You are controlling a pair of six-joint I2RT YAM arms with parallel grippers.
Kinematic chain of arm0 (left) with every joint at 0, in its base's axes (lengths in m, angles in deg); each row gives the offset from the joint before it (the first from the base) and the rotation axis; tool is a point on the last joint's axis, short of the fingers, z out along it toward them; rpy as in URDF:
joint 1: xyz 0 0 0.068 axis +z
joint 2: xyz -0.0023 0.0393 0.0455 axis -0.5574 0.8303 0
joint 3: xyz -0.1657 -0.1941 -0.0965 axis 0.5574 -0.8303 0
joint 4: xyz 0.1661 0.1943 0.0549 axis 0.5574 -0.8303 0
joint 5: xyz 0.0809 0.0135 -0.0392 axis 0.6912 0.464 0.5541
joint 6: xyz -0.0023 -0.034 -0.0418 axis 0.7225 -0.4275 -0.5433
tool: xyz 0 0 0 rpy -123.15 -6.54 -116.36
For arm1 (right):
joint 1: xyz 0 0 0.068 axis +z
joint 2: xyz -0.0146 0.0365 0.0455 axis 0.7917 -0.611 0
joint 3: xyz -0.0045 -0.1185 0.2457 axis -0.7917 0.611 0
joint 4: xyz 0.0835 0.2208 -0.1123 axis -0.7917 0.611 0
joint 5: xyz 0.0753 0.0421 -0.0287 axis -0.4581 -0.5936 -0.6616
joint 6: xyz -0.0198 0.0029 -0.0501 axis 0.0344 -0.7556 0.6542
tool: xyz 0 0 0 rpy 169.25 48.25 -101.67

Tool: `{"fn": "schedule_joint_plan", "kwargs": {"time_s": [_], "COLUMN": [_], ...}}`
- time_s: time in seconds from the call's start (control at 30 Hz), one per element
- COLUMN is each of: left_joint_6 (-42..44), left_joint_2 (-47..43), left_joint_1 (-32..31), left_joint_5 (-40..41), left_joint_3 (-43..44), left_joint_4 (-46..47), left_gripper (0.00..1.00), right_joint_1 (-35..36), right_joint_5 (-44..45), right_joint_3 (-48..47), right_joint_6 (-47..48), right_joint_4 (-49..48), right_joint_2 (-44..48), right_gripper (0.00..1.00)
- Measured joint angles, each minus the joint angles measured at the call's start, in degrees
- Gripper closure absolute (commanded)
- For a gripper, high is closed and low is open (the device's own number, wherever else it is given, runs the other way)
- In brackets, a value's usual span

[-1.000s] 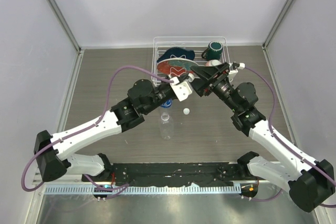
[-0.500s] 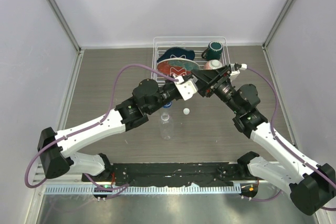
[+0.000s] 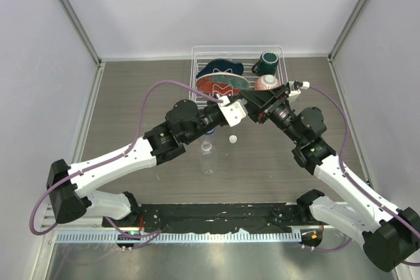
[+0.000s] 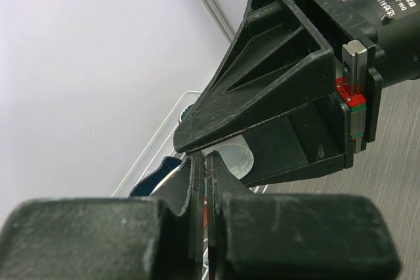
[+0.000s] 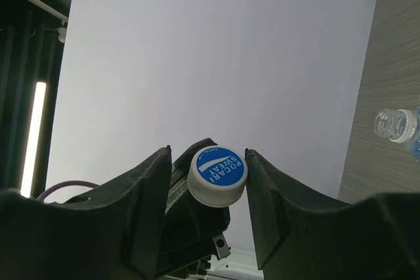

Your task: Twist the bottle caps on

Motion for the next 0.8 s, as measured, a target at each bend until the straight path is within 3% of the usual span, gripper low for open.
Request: {"fn": "schedule_joint_plan", "kwargs": {"time_s": [0.43, 0.8], "left_joint_6": [-1.27, -1.22], "left_joint_2": [-1.29, -3.02], "left_joint_1": [-0.46, -1.14], "left_joint_5": [-0.09, 0.07], "left_joint_3": [-0.07, -1.51], "left_joint_4": [-0.39, 0.52], "left_gripper": [1.0, 1.0], "right_joint_1": [-0.24, -0.24], "right_joint_5": [-0.9, -1.03], "right_joint_3": [0.0, 0.02], "right_joint_6": [0.02, 0.13], "right_joint_4": [-1.62, -1.97], "right_joint_2": [0.0, -0.04], "right_gripper": [0.47, 0.61]}}
